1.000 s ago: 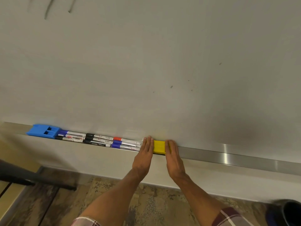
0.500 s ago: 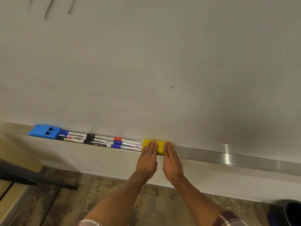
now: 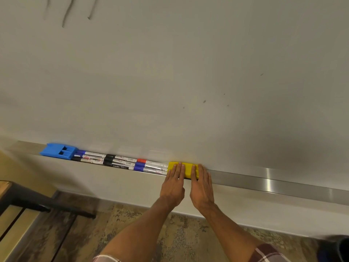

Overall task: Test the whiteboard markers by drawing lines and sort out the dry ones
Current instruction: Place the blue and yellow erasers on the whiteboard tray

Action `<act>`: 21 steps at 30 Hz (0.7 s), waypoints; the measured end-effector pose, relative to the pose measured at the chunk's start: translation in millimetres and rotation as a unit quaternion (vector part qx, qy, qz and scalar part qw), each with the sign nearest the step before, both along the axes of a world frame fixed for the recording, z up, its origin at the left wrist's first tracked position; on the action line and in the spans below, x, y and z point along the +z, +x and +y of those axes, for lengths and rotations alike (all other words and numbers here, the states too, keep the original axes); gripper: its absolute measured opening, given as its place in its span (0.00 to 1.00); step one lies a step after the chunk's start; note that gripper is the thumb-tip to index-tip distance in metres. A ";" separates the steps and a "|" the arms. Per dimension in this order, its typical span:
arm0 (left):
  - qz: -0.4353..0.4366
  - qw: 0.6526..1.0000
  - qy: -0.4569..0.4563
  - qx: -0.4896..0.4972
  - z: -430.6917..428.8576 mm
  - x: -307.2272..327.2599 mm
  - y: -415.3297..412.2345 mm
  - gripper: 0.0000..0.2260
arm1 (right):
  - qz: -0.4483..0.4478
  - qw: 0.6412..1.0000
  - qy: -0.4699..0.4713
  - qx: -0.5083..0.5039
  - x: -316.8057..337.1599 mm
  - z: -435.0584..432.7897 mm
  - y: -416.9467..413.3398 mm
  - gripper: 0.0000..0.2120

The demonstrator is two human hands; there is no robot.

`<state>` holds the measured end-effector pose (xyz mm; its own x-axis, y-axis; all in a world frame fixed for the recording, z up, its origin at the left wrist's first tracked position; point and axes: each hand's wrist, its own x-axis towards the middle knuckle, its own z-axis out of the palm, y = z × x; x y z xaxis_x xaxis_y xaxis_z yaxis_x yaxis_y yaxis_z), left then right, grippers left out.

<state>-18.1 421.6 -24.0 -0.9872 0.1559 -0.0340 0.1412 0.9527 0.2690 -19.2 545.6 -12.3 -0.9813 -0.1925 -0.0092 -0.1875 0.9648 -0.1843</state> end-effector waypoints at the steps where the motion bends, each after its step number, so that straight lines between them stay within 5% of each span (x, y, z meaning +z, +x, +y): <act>1: -0.009 1.000 0.000 -0.003 -1.2 1.4 -0.9 0.35 | -0.003 1.000 0.009 -0.003 2.6 -0.4 -0.2 0.36; 10: -0.069 0.997 -0.026 -0.003 -14.8 25.7 -6.2 0.30 | -0.036 0.998 0.048 -0.007 6.0 -0.1 -5.3 0.36; 21: -0.062 0.993 -0.085 0.045 -81.1 51.2 19.7 0.27 | 0.103 0.994 0.016 -0.013 22.8 -42.9 11.8 0.30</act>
